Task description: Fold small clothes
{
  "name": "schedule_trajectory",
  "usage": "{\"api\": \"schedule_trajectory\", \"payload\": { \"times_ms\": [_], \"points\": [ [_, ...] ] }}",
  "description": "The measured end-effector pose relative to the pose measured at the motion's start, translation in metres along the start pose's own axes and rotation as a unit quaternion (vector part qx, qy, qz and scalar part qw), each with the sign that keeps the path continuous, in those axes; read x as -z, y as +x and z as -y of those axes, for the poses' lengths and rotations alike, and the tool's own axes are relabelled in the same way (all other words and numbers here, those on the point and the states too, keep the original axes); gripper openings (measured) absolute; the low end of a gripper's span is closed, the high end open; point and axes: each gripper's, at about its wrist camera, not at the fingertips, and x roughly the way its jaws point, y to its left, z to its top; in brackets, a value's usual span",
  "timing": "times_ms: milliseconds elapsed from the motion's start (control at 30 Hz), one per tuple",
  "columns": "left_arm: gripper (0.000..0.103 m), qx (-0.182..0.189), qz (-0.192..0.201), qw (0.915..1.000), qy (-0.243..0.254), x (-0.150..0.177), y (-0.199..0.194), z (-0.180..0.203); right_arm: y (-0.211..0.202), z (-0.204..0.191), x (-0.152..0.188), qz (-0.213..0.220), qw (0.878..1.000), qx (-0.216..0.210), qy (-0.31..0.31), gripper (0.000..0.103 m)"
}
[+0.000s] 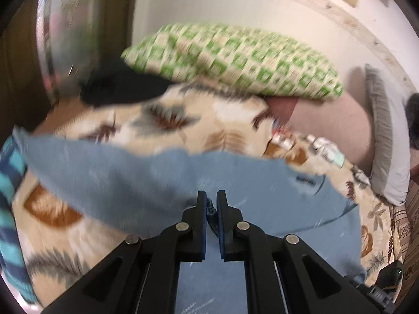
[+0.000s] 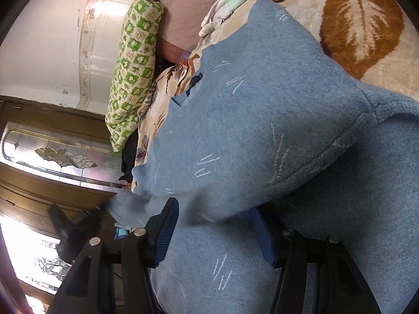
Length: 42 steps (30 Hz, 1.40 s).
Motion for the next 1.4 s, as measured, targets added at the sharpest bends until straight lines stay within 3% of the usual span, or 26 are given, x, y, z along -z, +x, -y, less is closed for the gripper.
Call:
{"api": "schedule_trajectory", "payload": {
  "times_ms": [67,133,267,300,400,467,533,667,800,900,1000,1100,1200,1233,1300,1333,1400],
  "points": [
    [0.007,0.017,0.026,0.9995,0.011,-0.014,-0.015,0.008,0.002,-0.002,-0.001,-0.001,1.0,-0.001,-0.002,0.06],
    [0.007,0.037,0.081,0.9953,0.04,-0.02,-0.037,0.019,0.003,-0.003,-0.001,0.0,1.0,-0.002,-0.002,0.06],
    [0.007,0.047,0.17,0.9786,0.106,-0.008,-0.057,0.035,0.007,-0.002,-0.002,-0.002,1.0,0.002,-0.003,0.06],
    [0.007,0.039,0.166,0.9789,0.113,-0.005,-0.05,0.036,0.009,-0.001,-0.002,-0.002,1.0,0.004,-0.002,0.06],
    [0.007,-0.015,0.09,0.9907,0.101,0.005,0.001,0.012,0.009,-0.002,-0.002,-0.002,1.0,0.005,-0.003,0.06],
    [0.007,-0.065,0.045,0.9937,0.079,0.016,0.042,-0.018,0.008,-0.002,-0.001,-0.002,1.0,0.004,-0.004,0.06],
    [0.007,-0.089,0.009,0.9944,0.057,0.026,0.067,-0.042,0.007,-0.003,-0.001,-0.004,1.0,0.004,-0.005,0.06],
    [0.008,-0.1,0.01,0.9921,0.075,0.042,0.069,-0.049,0.005,-0.007,-0.003,-0.013,1.0,0.003,-0.013,0.06],
    [0.008,-0.091,0.011,0.9913,0.094,0.051,0.058,-0.046,-0.008,-0.027,-0.009,-0.006,0.998,-0.036,-0.053,0.06],
    [0.008,-0.074,-0.019,0.9925,0.095,0.06,0.054,-0.054,-0.023,-0.038,-0.013,0.028,0.995,-0.043,-0.087,0.06],
    [0.008,-0.064,-0.069,0.9922,0.082,0.076,0.048,-0.069,-0.027,-0.029,-0.019,0.055,0.996,-0.001,-0.075,0.068],
    [0.008,-0.073,-0.075,0.9916,0.076,0.08,0.033,-0.079,-0.011,-0.006,-0.022,0.029,0.997,0.058,-0.03,0.068],
    [0.009,-0.067,-0.063,0.9944,0.052,0.065,0.021,-0.084,-0.008,0.003,-0.023,0.026,0.998,0.052,-0.009,0.068],
    [0.014,-0.066,-0.058,0.9949,0.049,0.059,0.019,-0.083,-0.008,0.001,-0.023,0.025,0.998,0.055,-0.012,0.068],
    [0.045,-0.068,-0.05,0.9949,0.055,0.042,0.021,-0.077,-0.008,-0.002,-0.02,0.024,0.997,0.066,-0.025,0.068],
    [0.072,-0.064,-0.051,0.995,0.057,0.033,0.026,-0.073,-0.007,-0.002,-0.019,0.023,0.997,0.069,-0.029,0.068],
    [0.077,-0.055,-0.067,0.9946,0.057,0.018,0.045,-0.068,-0.006,-0.002,-0.017,0.025,0.997,0.071,-0.034,0.068]
  ]
}}
